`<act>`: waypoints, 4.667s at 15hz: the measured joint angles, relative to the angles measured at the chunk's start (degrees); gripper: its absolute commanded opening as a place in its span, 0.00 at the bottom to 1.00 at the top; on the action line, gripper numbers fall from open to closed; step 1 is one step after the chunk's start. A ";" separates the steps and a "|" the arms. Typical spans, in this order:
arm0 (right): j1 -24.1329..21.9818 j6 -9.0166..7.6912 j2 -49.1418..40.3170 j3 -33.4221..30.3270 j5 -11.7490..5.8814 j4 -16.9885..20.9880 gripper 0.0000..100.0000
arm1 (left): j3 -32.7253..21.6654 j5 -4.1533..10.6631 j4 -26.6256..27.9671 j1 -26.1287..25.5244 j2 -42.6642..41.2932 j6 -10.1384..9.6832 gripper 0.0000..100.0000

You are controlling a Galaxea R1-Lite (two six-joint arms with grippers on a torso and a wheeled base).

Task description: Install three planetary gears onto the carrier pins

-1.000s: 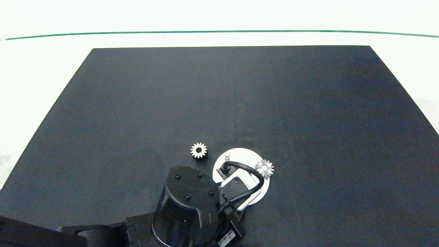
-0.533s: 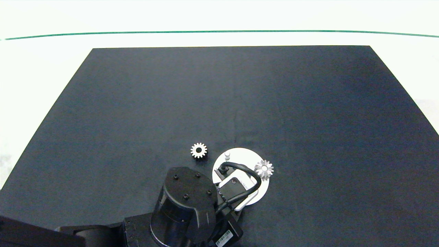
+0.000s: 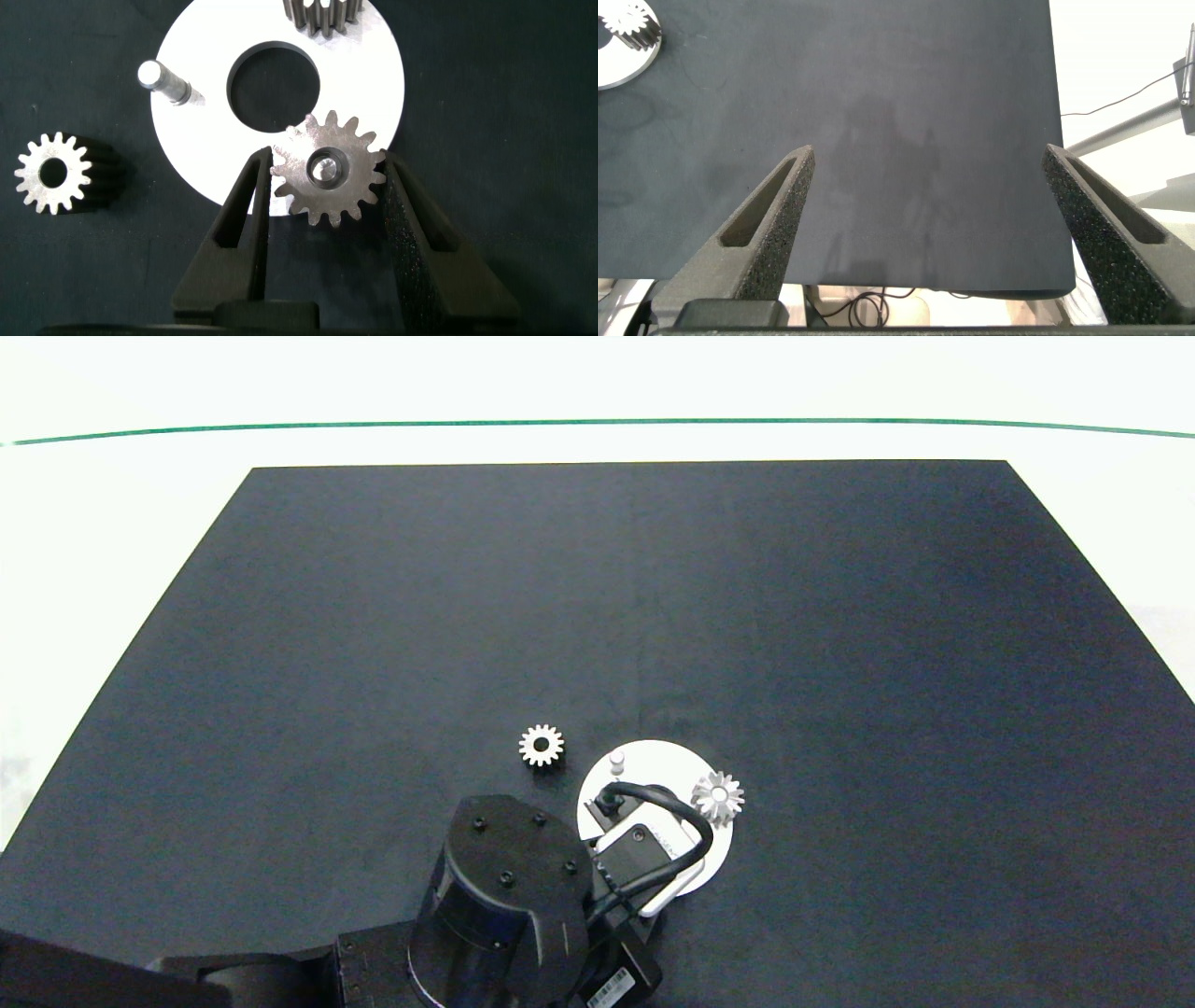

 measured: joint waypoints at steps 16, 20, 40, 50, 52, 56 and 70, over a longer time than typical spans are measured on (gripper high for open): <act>-0.13 0.00 -0.20 0.00 0.59 0.02 1.00 | -10.25 -5.34 18.86 10.42 -12.26 3.22 1.00; -0.17 -0.07 -0.24 -0.16 0.59 -0.02 1.00 | -10.86 -9.89 18.77 17.73 -11.08 3.61 1.00; 0.00 -0.44 -0.74 -0.30 0.78 0.18 1.00 | -11.08 -13.99 12.32 23.60 0.38 5.42 0.86; 0.00 -0.44 -0.69 0.67 0.78 0.09 1.00 | -12.51 -14.67 12.42 24.26 0.51 5.73 0.66; 0.00 -0.44 -0.69 0.69 0.78 0.07 1.00 | -12.51 -14.80 12.42 24.37 0.57 5.69 0.62; 0.09 -0.44 -0.69 0.69 0.77 0.00 1.00 | -12.46 -15.15 12.46 24.73 0.71 5.62 0.54; 0.00 -0.41 -0.69 0.59 1.13 -0.02 1.00 | -11.98 -15.13 12.46 24.72 0.72 5.64 0.26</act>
